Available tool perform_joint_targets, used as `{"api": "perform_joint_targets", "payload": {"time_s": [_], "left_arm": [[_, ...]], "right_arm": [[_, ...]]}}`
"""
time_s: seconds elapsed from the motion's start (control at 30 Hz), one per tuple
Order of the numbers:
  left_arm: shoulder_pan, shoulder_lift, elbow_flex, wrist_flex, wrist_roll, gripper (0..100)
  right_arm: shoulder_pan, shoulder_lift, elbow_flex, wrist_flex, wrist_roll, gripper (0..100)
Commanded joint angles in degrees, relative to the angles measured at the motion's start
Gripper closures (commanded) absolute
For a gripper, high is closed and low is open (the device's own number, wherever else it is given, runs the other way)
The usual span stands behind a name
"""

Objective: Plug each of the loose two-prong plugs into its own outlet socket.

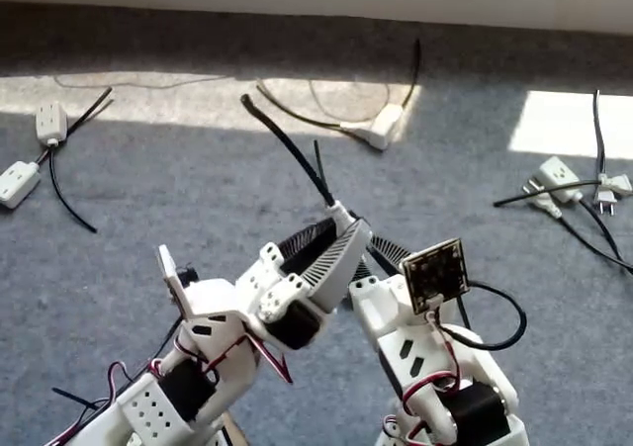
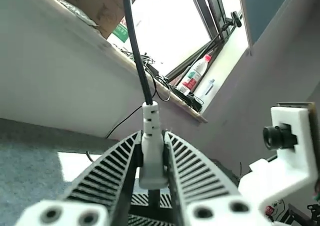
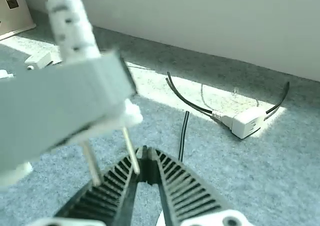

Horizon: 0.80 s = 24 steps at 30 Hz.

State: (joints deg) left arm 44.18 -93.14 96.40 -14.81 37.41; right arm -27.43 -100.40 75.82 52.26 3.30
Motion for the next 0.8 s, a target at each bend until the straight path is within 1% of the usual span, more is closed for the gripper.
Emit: {"api": "perform_joint_targets", "payload": {"time_s": [0.0, 0.2, 0.3, 0.43, 0.63, 0.77], "left_arm": [[2.8, -0.5, 1.2, 2.5, 0.4, 99], [4.1, -0.5, 1.2, 5.5, 0.4, 99], [4.1, -0.5, 1.2, 6.4, 0.4, 99], [4.2, -0.5, 1.2, 7.0, 0.4, 99], [4.4, -0.5, 1.2, 8.8, 0.4, 99], [6.7, -0.5, 1.2, 9.4, 0.4, 99]], "right_arm": [[-0.4, 0.7, -0.5, -3.0, 0.8, 99.1], [0.2, 0.8, -0.5, -5.6, 1.0, 99.1], [3.6, 1.1, -0.5, -8.0, 3.4, 99.1], [8.0, 1.5, 0.0, -13.0, 4.0, 99.1], [11.6, 1.5, 0.0, -18.9, 4.1, 99.1], [13.1, 1.5, 0.1, -20.9, 4.1, 99.1]]}}
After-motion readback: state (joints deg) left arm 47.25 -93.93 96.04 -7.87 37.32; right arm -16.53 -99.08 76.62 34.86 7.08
